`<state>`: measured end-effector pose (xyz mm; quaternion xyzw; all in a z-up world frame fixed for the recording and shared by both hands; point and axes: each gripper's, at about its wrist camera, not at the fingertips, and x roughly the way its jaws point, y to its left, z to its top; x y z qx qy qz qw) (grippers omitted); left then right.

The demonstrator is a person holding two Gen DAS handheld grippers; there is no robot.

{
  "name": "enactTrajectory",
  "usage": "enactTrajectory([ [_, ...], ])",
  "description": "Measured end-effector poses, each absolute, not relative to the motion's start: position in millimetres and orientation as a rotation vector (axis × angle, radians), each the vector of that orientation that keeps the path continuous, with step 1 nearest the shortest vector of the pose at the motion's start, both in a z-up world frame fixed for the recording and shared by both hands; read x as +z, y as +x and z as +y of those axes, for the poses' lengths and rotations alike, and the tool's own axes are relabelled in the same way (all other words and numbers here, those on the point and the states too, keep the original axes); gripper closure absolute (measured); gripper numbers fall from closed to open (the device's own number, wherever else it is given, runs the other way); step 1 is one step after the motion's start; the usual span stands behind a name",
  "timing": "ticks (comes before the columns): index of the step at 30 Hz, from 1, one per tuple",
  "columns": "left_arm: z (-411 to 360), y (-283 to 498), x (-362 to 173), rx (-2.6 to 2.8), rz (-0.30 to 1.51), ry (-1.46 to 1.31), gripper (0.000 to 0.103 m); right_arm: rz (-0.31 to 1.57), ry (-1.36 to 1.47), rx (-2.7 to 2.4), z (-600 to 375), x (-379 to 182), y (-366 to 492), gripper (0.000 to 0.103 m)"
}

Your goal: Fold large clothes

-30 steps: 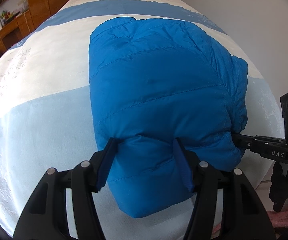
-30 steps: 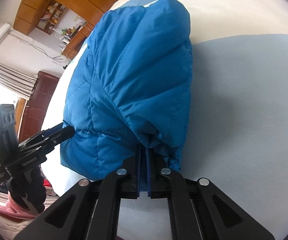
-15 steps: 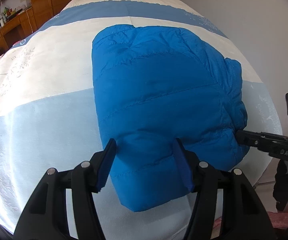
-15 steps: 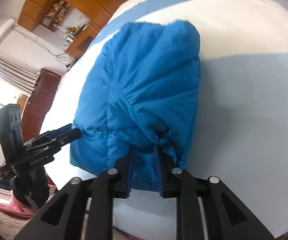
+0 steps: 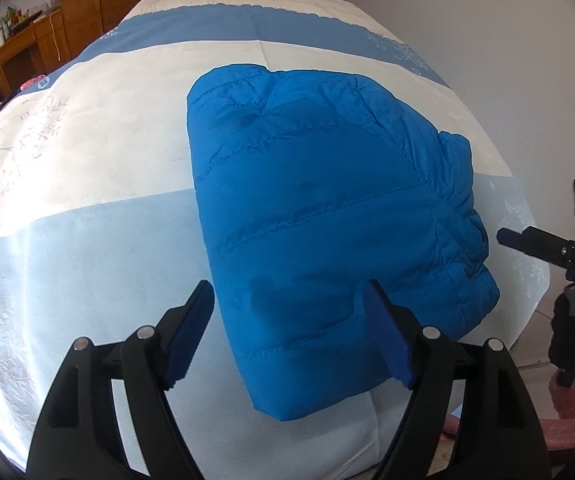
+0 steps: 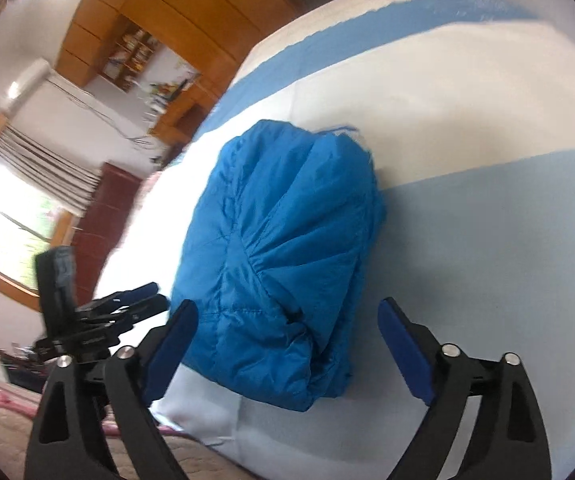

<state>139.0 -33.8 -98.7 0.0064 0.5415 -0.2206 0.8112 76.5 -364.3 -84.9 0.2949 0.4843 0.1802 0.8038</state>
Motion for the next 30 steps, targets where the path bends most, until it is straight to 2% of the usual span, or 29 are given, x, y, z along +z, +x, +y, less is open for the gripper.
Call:
enactTrajectory([
  [4, -27.9, 145.5, -105.1, -0.492, 1.183, -0.026, 0.024, 1.052, 0.741, 0.465, -376.4, -108.4, 84.2, 0.004],
  [14, -19.3, 165.9, -127.6, -0.560, 1.239, -0.105, 0.021, 1.097, 0.810, 0.581, -381.8, -150.9, 113.6, 0.004],
  [30, -11.8, 202.1, -172.9, -0.784, 1.270, -0.320, 0.004, 1.188, 0.860, 0.700, -361.4, -187.1, 155.9, 0.004],
])
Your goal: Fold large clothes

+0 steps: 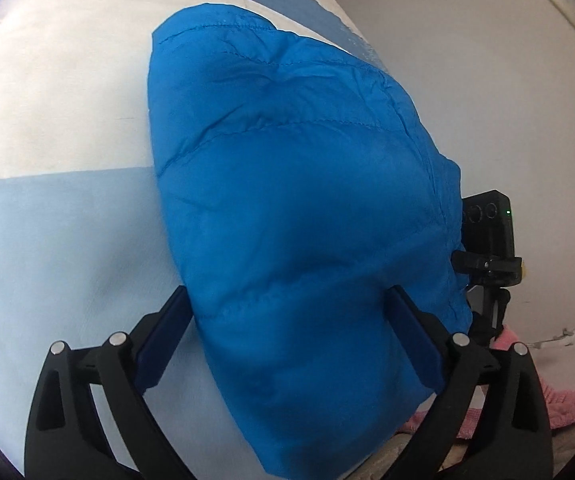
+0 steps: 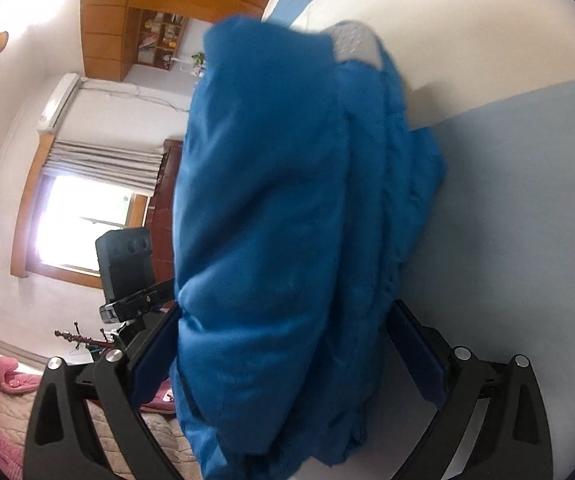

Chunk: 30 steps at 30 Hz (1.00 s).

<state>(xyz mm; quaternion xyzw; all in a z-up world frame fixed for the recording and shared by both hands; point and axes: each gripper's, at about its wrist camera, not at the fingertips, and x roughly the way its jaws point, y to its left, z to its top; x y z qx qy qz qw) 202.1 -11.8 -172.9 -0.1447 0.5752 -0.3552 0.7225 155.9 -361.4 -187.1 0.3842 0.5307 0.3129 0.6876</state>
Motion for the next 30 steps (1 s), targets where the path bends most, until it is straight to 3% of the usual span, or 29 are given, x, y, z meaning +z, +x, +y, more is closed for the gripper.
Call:
enactTrajectory([
  [17, -14.6, 212.6, -192.6, -0.846, 1.258, -0.453, 0.003, 1.201, 0.827, 0.723, -331.6, -188.9, 169.3, 0.005],
  [25, -27.3, 192.9, -170.1, -0.802, 1.205, -0.380, 0.019, 1.167, 0.850, 0.672, -331.6, -184.2, 156.3, 0.027],
  [30, -33.8, 179.5, -149.9, -0.805, 1.163, -0.334, 0.027, 1.138, 0.837, 0.661, -331.7, -172.0, 144.5, 0.036],
])
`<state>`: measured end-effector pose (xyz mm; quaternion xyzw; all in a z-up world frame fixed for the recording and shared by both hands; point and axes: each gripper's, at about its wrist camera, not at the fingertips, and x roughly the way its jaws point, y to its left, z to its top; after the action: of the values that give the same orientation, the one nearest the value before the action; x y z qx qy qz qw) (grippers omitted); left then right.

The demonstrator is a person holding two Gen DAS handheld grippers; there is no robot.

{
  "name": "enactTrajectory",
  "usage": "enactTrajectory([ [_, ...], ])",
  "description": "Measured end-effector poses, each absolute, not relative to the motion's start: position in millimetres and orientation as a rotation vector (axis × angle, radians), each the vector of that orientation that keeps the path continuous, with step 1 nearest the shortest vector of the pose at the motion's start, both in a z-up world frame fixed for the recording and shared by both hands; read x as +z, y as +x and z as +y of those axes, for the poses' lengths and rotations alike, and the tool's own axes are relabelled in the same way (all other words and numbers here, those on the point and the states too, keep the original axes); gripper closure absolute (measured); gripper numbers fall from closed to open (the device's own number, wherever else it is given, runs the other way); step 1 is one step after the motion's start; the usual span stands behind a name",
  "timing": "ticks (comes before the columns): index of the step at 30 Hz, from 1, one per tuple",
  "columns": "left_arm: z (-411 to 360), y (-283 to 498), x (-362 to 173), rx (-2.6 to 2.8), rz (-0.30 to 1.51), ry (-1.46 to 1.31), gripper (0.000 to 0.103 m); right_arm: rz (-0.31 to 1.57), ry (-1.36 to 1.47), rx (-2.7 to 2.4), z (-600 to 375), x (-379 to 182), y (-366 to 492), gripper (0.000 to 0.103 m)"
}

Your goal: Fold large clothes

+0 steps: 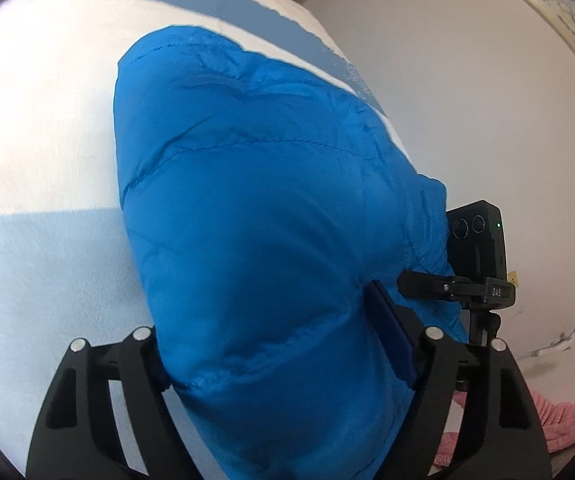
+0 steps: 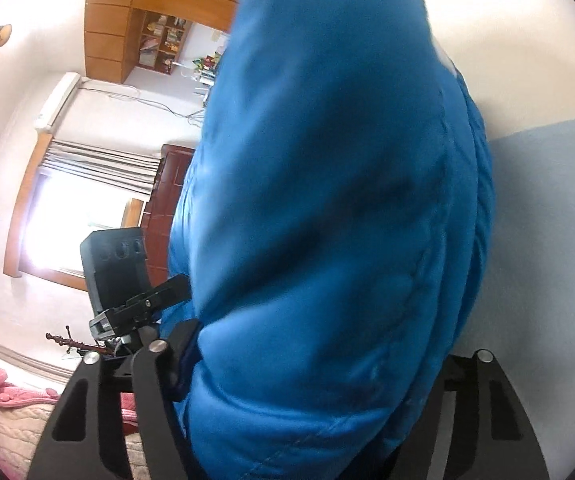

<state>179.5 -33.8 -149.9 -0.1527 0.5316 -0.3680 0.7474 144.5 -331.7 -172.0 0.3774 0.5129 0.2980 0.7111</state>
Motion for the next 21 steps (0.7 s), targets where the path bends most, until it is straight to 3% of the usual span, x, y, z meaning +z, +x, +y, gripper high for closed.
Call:
enactTrajectory([
  [21, -24.2, 177.7, -93.8, -0.847, 1.030, -0.270, 0.030, 1.044, 0.733, 0.695, -312.4, -106.7, 147.2, 0.036],
])
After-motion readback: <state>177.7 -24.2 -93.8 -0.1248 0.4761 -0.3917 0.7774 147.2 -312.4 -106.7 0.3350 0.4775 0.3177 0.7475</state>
